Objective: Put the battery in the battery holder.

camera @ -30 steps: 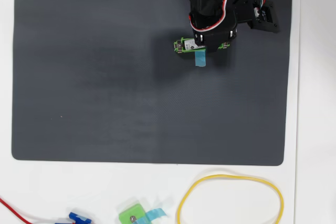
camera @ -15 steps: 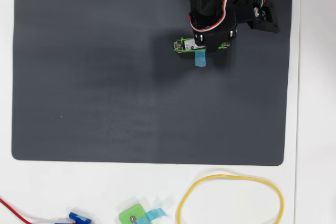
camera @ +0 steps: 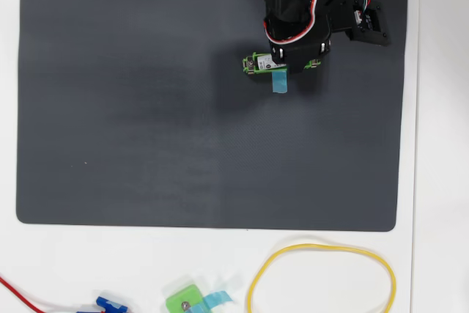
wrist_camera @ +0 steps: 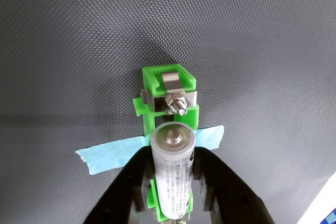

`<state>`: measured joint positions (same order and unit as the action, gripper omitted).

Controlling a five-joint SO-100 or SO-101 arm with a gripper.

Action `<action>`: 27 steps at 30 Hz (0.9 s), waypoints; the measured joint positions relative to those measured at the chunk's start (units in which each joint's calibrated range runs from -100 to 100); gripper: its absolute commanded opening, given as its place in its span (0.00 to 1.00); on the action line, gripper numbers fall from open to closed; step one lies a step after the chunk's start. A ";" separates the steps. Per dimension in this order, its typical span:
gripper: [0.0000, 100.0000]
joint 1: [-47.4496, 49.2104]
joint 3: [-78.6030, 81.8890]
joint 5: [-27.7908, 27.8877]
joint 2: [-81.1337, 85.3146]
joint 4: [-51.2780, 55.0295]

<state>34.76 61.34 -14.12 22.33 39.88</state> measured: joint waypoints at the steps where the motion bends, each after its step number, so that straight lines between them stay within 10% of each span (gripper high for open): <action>1: 0.00 0.00 0.00 0.00 0.00 0.00; 27: 0.16 0.00 0.00 0.05 0.00 0.00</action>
<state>34.76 61.34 -14.07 22.33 39.88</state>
